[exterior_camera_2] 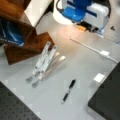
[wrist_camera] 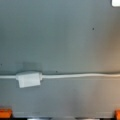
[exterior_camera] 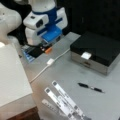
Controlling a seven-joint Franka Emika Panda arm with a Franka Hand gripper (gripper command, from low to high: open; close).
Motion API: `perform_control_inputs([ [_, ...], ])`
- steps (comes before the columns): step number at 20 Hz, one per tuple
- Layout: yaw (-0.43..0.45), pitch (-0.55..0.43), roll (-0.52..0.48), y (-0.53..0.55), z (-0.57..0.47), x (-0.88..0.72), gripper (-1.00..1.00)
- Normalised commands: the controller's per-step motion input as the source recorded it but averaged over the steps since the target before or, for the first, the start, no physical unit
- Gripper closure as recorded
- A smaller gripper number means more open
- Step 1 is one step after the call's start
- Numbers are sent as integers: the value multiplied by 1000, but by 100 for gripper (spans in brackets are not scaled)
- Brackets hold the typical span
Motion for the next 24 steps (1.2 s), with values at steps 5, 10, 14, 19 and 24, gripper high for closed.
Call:
perform_control_inputs([
  [5, 197, 182, 139, 79, -57, 70, -100],
  [10, 6, 109, 181, 326, -155, 260, -100],
  [14, -33, 63, 143, 409, -165, 323, -100],
  [19, -82, 52, 181, 385, -134, 344, -100],
  [24, -77, 71, 177, 333, -127, 342, -100],
])
